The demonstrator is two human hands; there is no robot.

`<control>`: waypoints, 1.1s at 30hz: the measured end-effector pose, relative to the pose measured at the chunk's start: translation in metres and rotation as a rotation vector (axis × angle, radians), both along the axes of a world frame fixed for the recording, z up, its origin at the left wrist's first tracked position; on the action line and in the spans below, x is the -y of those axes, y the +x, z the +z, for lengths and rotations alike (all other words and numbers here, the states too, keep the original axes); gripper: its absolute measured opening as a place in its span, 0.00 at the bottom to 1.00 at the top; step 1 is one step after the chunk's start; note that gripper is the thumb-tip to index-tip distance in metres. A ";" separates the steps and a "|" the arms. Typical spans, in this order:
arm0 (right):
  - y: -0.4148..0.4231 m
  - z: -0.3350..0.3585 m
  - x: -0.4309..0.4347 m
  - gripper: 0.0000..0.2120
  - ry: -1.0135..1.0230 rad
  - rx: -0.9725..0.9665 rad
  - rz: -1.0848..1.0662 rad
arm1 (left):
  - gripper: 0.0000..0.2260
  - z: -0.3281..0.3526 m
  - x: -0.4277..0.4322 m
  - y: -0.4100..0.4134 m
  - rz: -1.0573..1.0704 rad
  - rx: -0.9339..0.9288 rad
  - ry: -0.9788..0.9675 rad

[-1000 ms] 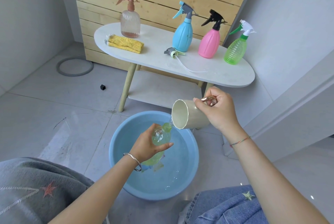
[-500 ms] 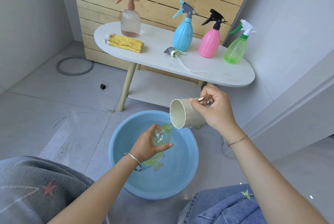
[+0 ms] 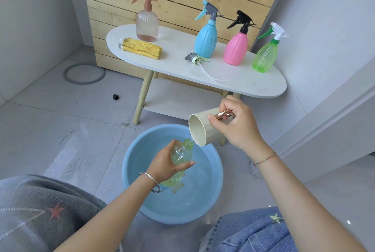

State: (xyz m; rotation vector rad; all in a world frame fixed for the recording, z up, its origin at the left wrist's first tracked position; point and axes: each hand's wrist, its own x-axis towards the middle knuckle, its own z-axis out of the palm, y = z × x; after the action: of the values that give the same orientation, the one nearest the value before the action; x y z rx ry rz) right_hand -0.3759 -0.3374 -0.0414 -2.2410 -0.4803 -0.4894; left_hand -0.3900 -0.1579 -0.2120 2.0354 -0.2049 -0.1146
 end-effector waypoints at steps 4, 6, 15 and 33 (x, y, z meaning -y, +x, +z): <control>-0.001 0.001 -0.003 0.16 -0.033 0.020 0.030 | 0.27 0.000 0.000 0.000 -0.004 -0.007 -0.010; -0.002 0.002 -0.005 0.17 -0.044 0.029 0.043 | 0.27 0.000 0.000 0.000 -0.005 -0.006 -0.011; -0.004 0.001 -0.012 0.17 -0.153 0.094 0.095 | 0.27 -0.001 0.001 0.000 -0.012 0.015 -0.003; 0.041 -0.065 0.029 0.13 0.457 -0.444 -0.430 | 0.23 -0.004 -0.013 0.003 0.108 -0.031 -0.096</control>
State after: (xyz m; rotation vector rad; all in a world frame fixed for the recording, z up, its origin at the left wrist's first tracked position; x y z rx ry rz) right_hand -0.3349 -0.3663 -0.1060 -1.9150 0.3229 -0.2617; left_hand -0.3873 -0.1453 -0.2165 1.9435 -0.0787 -0.0678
